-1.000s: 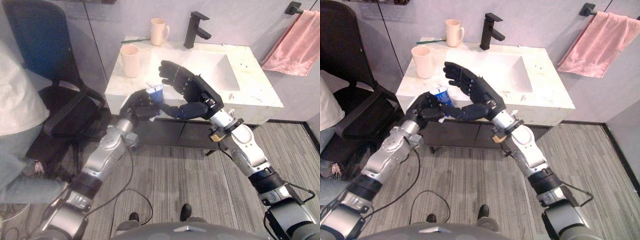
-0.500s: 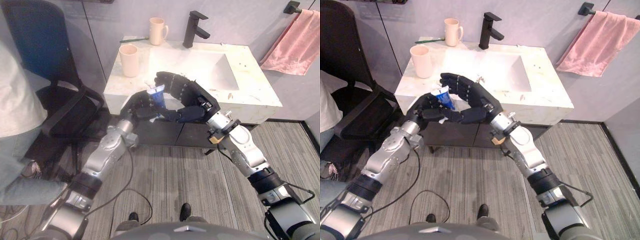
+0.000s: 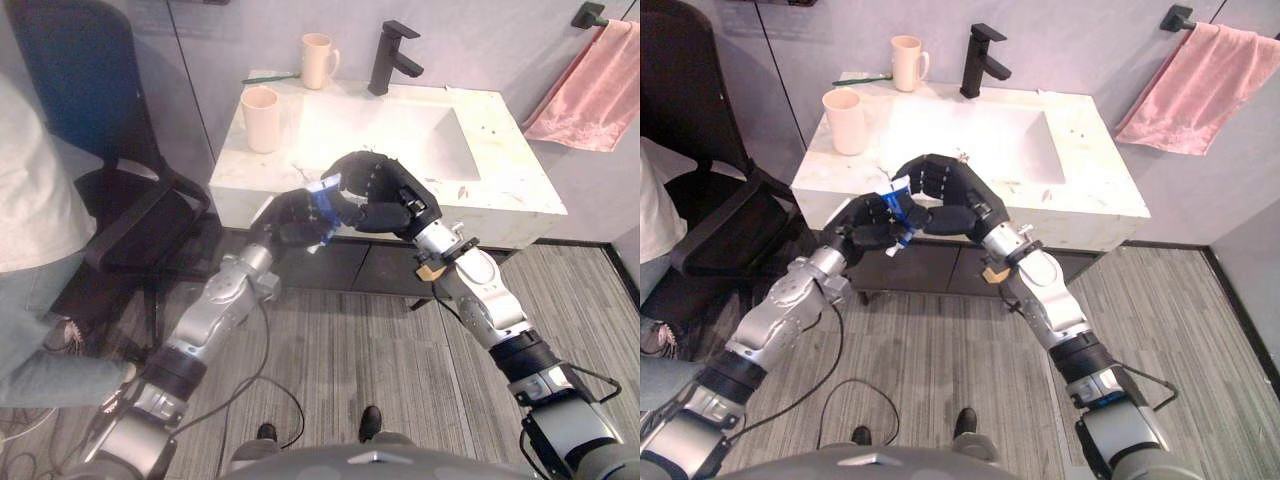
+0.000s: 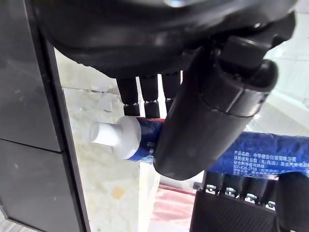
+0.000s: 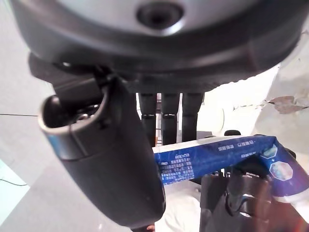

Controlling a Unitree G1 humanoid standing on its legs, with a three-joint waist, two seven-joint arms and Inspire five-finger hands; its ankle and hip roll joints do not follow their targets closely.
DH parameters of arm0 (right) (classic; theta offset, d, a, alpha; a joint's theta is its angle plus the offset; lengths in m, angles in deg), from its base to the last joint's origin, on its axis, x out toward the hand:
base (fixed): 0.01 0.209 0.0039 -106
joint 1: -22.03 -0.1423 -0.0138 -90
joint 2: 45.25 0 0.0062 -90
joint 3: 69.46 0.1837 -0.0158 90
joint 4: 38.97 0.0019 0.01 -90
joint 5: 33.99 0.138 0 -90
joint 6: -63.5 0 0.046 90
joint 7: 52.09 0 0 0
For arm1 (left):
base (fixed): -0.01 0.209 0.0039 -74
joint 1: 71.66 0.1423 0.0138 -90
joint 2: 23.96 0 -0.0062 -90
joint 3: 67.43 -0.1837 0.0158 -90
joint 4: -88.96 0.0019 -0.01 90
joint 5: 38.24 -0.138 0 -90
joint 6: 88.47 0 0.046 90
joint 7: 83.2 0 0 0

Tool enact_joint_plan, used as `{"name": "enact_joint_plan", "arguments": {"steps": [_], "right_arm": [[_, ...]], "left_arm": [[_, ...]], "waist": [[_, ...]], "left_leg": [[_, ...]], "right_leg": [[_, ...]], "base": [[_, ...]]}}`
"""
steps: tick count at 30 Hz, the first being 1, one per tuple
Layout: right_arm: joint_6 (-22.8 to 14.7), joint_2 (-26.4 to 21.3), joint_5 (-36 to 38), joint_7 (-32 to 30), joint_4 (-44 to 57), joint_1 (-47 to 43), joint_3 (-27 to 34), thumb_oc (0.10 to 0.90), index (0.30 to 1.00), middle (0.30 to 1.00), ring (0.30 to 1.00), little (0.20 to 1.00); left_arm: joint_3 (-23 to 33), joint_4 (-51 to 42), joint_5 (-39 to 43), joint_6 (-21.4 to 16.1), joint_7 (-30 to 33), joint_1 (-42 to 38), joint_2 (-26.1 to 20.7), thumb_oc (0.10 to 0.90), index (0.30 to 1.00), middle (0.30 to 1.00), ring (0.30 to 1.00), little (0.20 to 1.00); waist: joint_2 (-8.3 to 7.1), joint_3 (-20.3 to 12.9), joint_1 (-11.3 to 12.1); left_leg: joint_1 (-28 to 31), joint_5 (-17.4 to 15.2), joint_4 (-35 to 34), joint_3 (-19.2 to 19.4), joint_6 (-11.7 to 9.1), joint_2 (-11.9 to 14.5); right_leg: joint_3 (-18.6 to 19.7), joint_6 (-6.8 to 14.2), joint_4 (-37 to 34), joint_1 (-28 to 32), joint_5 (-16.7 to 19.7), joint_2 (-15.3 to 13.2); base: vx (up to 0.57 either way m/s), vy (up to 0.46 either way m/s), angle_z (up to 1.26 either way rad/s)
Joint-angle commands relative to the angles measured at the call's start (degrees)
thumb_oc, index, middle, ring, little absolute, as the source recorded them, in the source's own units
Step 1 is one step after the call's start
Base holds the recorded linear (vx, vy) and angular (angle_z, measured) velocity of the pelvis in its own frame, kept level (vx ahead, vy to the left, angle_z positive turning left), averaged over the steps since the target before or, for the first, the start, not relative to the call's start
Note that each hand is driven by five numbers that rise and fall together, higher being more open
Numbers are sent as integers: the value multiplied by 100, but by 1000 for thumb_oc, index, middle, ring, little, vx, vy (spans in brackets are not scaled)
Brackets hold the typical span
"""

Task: Organize the bathroom.

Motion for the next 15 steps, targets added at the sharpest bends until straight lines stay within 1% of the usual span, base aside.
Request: {"name": "enact_joint_plan", "arguments": {"steps": [1, 2, 4, 5, 6, 8, 9, 10, 13, 14, 15], "right_arm": [[-451, -54, 288, 215, 199, -703, 86, 496, 444, 444, 444, 444], [-452, -52, 276, 211, 196, -704, 86, 469, 404, 404, 404, 404], [-481, -58, 254, 212, 187, -702, 97, 444, 366, 366, 366, 366], [-511, -61, 252, 201, 171, -711, 101, 420, 331, 331, 331, 331], [-533, -60, 236, 181, 179, -722, 117, 417, 326, 326, 326, 326], [-599, -74, 219, 123, 201, -752, 147, 413, 319, 319, 319, 319], [-626, -95, 226, 95, 228, -762, 169, 400, 300, 300, 300, 300], [-740, -139, 184, -40, 284, -807, 232, 400, 300, 300, 300, 300], [-1039, -216, 86, -425, 418, -892, 394, 400, 300, 300, 300, 300], [-1085, -228, 68, -492, 444, -900, 417, 400, 300, 300, 300, 300], [-1283, -289, -32, -789, 562, -943, 538, 400, 300, 300, 300, 300]], "left_arm": [[66, 98, -139, -610, 93, -1286, 210, 400, 300, 300, 300, 300], [67, 98, -142, -609, 98, -1287, 208, 400, 300, 300, 300, 300], [67, 102, -155, -606, 112, -1286, 209, 400, 300, 300, 300, 300], [70, 117, -158, -603, 124, -1290, 204, 400, 300, 300, 300, 300], [78, 113, -180, -586, 148, -1290, 206, 400, 300, 300, 300, 300], [91, 132, -218, -571, 215, -1289, 204, 499, 448, 448, 448, 448], [101, 136, -243, -567, 241, -1282, 193, 612, 618, 618, 618, 618], [123, 135, -312, -554, 342, -1254, 177, 800, 900, 900, 900, 900], [194, 116, -449, -568, 502, -1102, 165, 800, 900, 900, 900, 900], [202, 109, -470, -573, 526, -1074, 168, 800, 900, 900, 900, 900], [251, 43, -539, -593, 628, -925, 175, 800, 900, 900, 900, 900]], "waist": [[262, -279, 52], [263, -279, 52], [266, -276, 50], [266, -276, 50], [266, -276, 51], [265, -275, 50], [261, -274, 51], [259, -273, 54], [254, -257, 77], [252, -256, 80], [247, -251, 100]], "left_leg": [[35, -390, 91, -46, 69, -385], [36, -390, 90, -45, 69, -385], [42, -393, 87, -39, 70, -386], [49, -395, 83, -37, 72, -388], [53, -399, 81, -38, 73, -388], [59, -402, 78, -33, 72, -387], [61, -403, 78, -31, 72, -388], [64, -405, 75, -29, 70, -388], [73, -419, 79, -29, 76, -391], [74, -422, 81, -28, 78, -392], [77, -435, 87, -34, 89, -400]], "right_leg": [[-294, 521, 210, 519, -1215, 349], [-295, 522, 209, 520, -1215, 349], [-296, 522, 208, 523, -1213, 349], [-298, 520, 200, 531, -1211, 351], [-300, 521, 199, 535, -1214, 352], [-303, 527, 203, 535, -1214, 348], [-304, 530, 205, 538, -1214, 347], [-307, 534, 212, 539, -1213, 342], [-306, 541, 245, 535, -1227, 332], [-305, 542, 250, 535, -1230, 330], [-298, 548, 273, 526, -1240, 318]], "base": [[0, 0, 0], [0, 0, 0], [0, 0, 0], [0, 0, 0], [0, 0, 0], [0, 0, 0], [0, 0, 0], [-2, 37, 1], [-5, 37, 1], [-6, 54, 1], [-3, 39, 0]]}}
